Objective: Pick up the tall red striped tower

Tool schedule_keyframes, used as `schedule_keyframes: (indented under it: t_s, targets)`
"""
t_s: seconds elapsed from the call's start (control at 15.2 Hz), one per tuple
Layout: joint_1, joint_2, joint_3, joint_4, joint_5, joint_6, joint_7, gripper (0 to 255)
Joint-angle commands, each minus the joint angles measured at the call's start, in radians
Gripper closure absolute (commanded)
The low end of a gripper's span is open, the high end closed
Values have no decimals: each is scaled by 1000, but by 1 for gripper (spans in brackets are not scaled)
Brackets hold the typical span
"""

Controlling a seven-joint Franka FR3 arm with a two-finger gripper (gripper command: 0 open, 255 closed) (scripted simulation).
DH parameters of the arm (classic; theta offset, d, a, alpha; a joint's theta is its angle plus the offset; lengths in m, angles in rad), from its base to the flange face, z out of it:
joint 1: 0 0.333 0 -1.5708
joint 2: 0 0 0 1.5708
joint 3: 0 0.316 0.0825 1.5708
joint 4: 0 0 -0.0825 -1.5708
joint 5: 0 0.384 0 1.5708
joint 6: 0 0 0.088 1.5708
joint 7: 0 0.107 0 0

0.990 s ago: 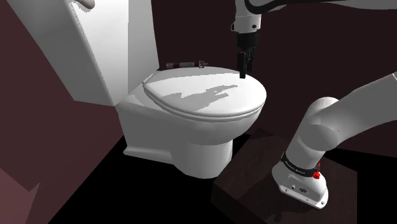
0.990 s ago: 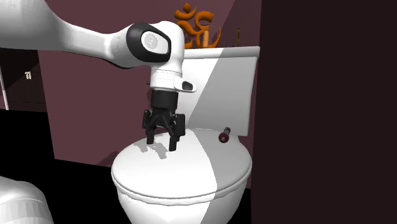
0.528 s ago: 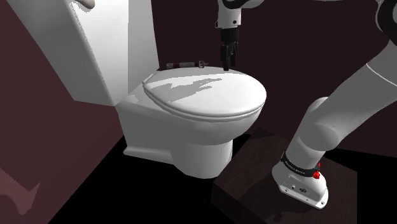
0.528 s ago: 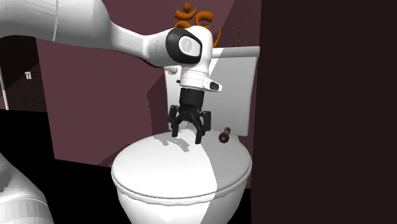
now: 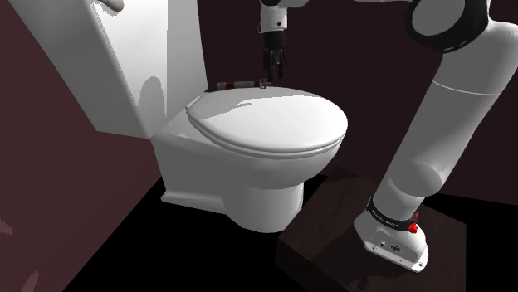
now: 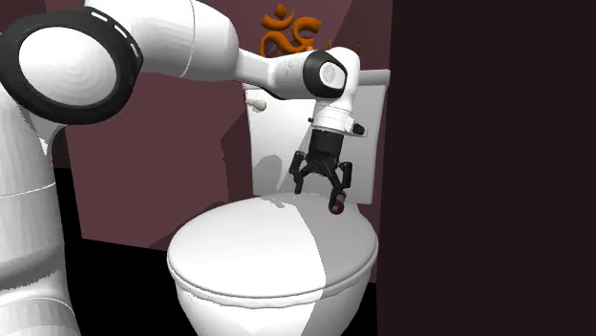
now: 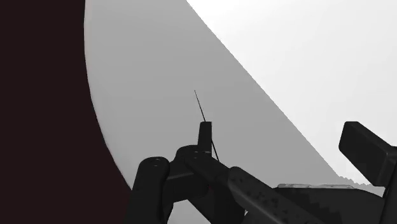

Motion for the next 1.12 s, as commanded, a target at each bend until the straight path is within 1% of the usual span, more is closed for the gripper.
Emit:
schedule_keyframes:
  t_s: [0.0, 0.13, 0.33, 0.79, 0.92, 0.99, 1.06]
  targets:
    - [-7, 95, -6, 119, 24, -32, -25, 0]
    - [-18, 198, -9, 256, 49, -76, -44, 0]
    - [-41, 369, -6, 501, 88, -164, -64, 0]
    - [-34, 338, -5, 361, 82, -54, -74, 0]
    - [-34, 337, -5, 350, 82, -45, -75, 0]
    - [-34, 338, -5, 354, 82, -47, -75, 255]
    - [-34, 338, -5, 353, 82, -47, -75, 255]
